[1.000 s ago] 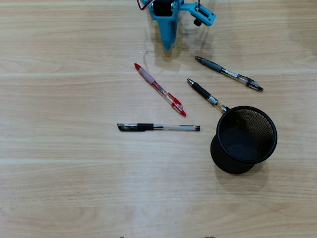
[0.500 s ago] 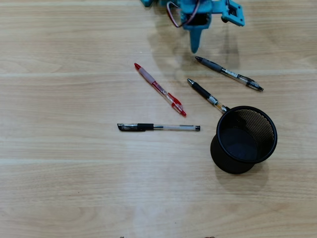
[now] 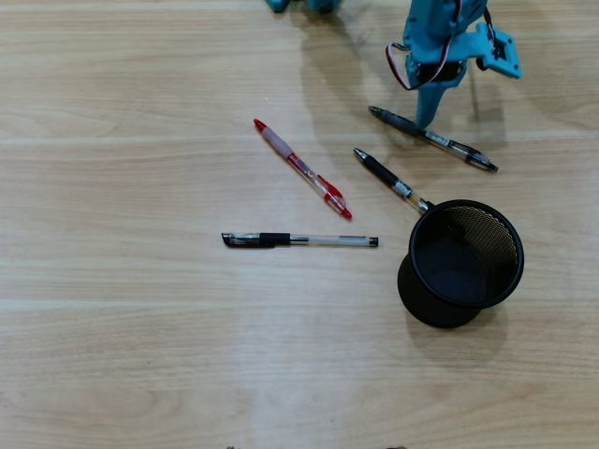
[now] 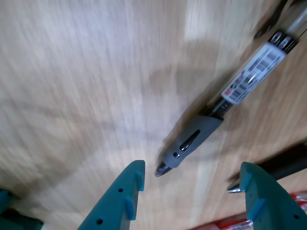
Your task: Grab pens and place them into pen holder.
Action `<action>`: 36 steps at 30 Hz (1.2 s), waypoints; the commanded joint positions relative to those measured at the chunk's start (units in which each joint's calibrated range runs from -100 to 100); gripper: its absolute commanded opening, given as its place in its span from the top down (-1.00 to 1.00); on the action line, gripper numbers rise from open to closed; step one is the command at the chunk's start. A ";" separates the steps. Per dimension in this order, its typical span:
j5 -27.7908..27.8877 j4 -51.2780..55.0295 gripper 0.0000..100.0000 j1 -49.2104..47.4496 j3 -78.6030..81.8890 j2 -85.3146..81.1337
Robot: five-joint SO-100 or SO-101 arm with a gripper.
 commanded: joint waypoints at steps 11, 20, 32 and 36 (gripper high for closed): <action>-4.38 -6.30 0.56 0.65 -0.65 8.24; -4.44 -5.78 0.94 1.22 -0.37 8.24; -4.44 -5.78 0.97 0.33 -23.10 -9.09; -4.49 -20.31 0.97 1.78 -35.87 -8.41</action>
